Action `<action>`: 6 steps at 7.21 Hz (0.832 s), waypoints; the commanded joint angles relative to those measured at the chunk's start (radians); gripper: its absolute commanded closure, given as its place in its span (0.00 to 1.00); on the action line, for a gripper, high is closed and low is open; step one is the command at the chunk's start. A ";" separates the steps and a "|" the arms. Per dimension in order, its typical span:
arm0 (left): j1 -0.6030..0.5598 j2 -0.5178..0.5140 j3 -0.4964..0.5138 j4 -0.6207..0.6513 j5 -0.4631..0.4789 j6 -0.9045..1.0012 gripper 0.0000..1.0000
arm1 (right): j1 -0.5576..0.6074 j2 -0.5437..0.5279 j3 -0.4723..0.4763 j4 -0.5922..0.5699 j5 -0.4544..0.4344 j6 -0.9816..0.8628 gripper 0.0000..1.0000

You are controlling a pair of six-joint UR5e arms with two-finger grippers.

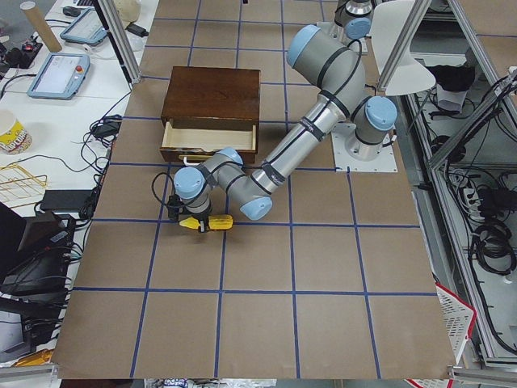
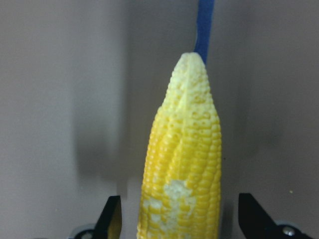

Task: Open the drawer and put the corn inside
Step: 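Lower the left gripper onto the yellow corn cob and grasp it, then lift the corn cob and carry it over the open drawer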

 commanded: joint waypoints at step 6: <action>-0.123 0.205 0.214 -0.355 -0.024 0.009 0.99 | 0.000 0.000 0.000 0.001 0.002 0.000 0.00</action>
